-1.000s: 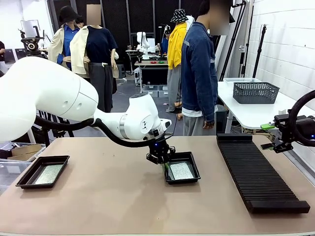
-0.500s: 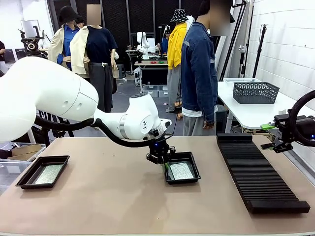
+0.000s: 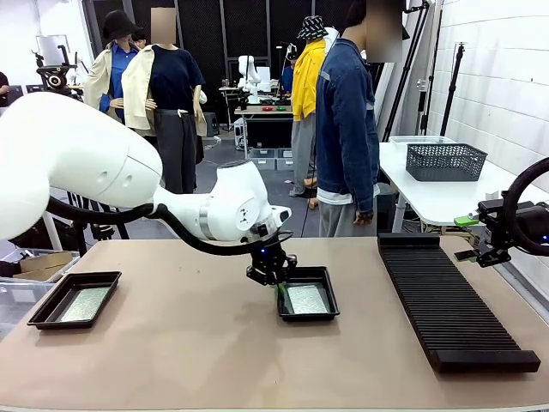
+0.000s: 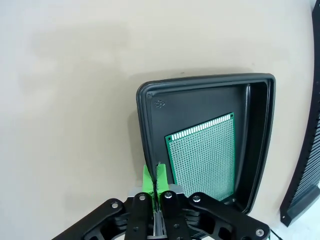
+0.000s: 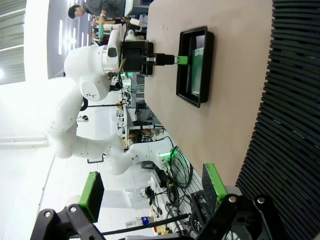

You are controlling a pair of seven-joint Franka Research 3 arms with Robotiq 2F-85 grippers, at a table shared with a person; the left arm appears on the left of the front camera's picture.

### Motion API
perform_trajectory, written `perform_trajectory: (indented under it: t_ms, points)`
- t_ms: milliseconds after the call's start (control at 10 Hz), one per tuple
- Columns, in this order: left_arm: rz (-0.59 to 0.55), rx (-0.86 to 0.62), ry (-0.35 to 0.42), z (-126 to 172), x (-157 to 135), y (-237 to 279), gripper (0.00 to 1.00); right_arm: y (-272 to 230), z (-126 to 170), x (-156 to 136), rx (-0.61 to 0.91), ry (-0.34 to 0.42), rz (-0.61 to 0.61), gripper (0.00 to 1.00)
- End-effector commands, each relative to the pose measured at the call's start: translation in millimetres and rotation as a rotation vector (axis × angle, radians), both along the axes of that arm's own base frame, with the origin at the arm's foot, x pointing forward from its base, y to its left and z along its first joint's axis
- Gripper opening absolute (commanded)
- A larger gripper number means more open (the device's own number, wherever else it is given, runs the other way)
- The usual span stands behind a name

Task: Inspect and transfer BCBs to ESD trays.
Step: Pick up the ESD tray and place it on the left side of the table.

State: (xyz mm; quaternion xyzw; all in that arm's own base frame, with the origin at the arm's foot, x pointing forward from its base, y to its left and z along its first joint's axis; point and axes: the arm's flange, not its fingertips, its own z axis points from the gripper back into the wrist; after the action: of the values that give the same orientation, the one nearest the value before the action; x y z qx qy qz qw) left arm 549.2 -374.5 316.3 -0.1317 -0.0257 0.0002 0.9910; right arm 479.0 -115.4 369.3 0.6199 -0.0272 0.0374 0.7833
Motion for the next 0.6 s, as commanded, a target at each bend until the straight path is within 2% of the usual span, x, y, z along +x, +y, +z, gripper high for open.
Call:
perform_trajectory:
  t_ms: [0,500]
  points:
    - [-0.051,-0.001,0.017,5,-19,34,0.0,0,0,-1,-0.005,0.009,-0.008,1.0]
    - [-0.084,0.004,0.006,5,-24,101,0.0,0,0,-1,-0.005,0.009,-0.008,1.0]
